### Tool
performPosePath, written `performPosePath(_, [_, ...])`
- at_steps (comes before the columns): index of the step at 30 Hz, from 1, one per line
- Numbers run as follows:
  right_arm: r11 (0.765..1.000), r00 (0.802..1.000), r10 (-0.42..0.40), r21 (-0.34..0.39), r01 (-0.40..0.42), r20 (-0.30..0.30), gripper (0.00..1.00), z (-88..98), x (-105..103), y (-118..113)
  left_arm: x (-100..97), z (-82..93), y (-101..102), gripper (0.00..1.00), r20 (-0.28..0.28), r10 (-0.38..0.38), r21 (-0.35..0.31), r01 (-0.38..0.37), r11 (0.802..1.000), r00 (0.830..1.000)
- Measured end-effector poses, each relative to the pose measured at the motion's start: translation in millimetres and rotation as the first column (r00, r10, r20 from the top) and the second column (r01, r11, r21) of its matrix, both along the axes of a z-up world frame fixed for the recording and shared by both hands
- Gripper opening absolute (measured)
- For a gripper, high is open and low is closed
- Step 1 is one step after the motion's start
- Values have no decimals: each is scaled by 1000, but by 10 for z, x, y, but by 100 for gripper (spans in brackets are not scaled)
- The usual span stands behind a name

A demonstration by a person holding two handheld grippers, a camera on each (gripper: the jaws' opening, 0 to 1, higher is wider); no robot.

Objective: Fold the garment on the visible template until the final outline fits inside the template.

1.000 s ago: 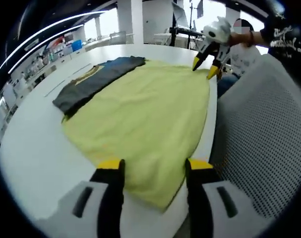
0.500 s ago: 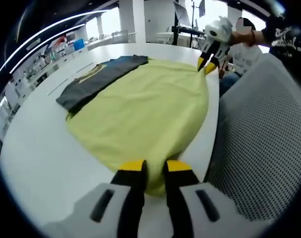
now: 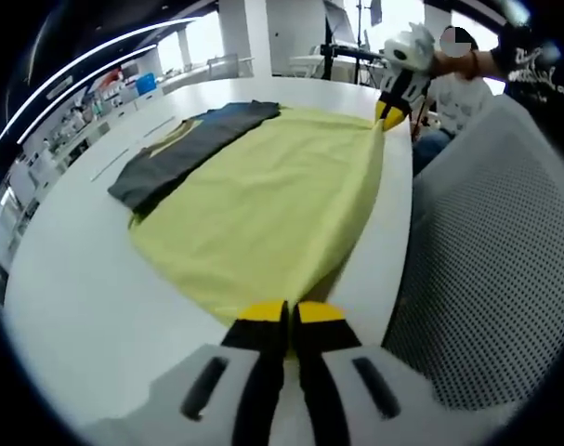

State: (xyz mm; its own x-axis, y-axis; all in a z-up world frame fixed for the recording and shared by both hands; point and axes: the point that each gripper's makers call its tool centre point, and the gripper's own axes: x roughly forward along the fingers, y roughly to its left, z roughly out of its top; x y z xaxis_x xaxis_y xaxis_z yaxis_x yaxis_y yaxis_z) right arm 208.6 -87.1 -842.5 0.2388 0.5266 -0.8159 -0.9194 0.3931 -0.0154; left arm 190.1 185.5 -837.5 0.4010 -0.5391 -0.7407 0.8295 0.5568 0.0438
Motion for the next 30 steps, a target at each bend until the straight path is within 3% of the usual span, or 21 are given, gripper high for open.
performPosePath(12, [1000,998,-13,19,14,-68,0,23,-250,-14,-252,65,45,0,-24,-12,-8,11,1000,1000])
performPosePath(16, [1000,996,-15,14,16,-86,0,42,-326,-31,-343,104,45,0,-39,3,-30,-4,1000,999])
performPosePath(21, [1000,995,-13,25,16,-103,0,60,-434,-19,-430,128,72,0,-80,67,-88,-74,993,995])
performPosePath(30, [999,991,19,30,-15,-131,0,140,-638,0,-573,248,62,0,-90,51,-90,-59,994,995])
